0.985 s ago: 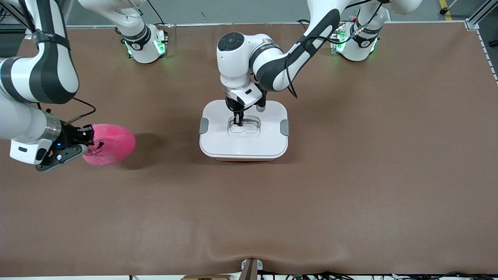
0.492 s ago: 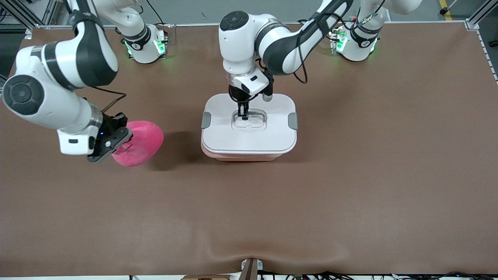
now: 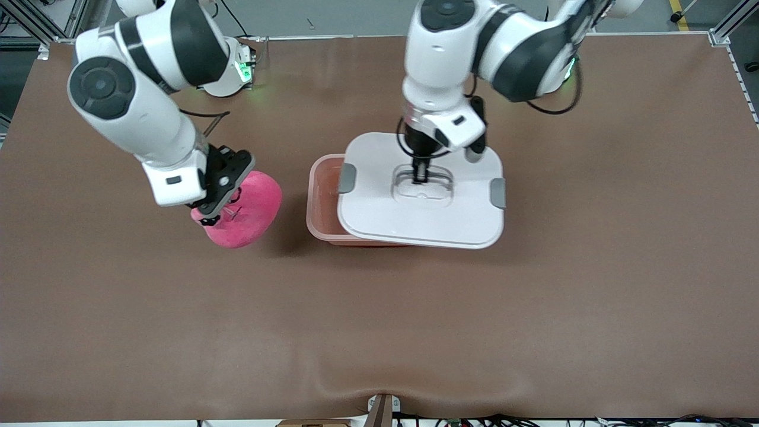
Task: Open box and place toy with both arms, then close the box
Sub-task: 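Lift the white lid with the left gripper while the right gripper lifts the toy, then move the pink toy over the open pink box with the right gripper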
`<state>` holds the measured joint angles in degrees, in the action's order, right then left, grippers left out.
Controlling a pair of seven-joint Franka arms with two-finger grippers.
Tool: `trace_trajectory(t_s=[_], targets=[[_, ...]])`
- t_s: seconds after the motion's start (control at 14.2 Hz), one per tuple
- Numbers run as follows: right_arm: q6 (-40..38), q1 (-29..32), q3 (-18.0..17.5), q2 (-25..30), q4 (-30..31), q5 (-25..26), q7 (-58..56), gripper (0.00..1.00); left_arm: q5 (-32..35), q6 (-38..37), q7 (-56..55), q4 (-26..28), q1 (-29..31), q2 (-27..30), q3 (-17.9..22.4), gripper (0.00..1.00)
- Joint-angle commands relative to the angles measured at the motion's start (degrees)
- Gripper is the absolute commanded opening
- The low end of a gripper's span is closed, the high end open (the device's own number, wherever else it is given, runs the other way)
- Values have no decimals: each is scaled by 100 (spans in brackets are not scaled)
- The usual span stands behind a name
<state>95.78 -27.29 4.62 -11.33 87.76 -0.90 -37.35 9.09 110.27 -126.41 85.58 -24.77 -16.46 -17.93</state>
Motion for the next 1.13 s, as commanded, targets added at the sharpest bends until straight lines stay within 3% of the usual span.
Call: trace_trajectory(t_s=[0.0,0.28,0.49,1.06], targets=[[-51,-346,48,35,-216,-24,-124,0,-224,-277,1123,73,577,230,-44,0],[221,-846,30,-9,-216,-33,-211,0,-461,-409,2574,64,1420,230,-53,0],[590,-1154,13,-27,-198,-24,-929,0,-732,-716,3603,55,1852,222,-53,0],[1100,-1771,13,-167,39,-15,-2933,0,-848,-1314,5038,64,2336,222,-18,0]])
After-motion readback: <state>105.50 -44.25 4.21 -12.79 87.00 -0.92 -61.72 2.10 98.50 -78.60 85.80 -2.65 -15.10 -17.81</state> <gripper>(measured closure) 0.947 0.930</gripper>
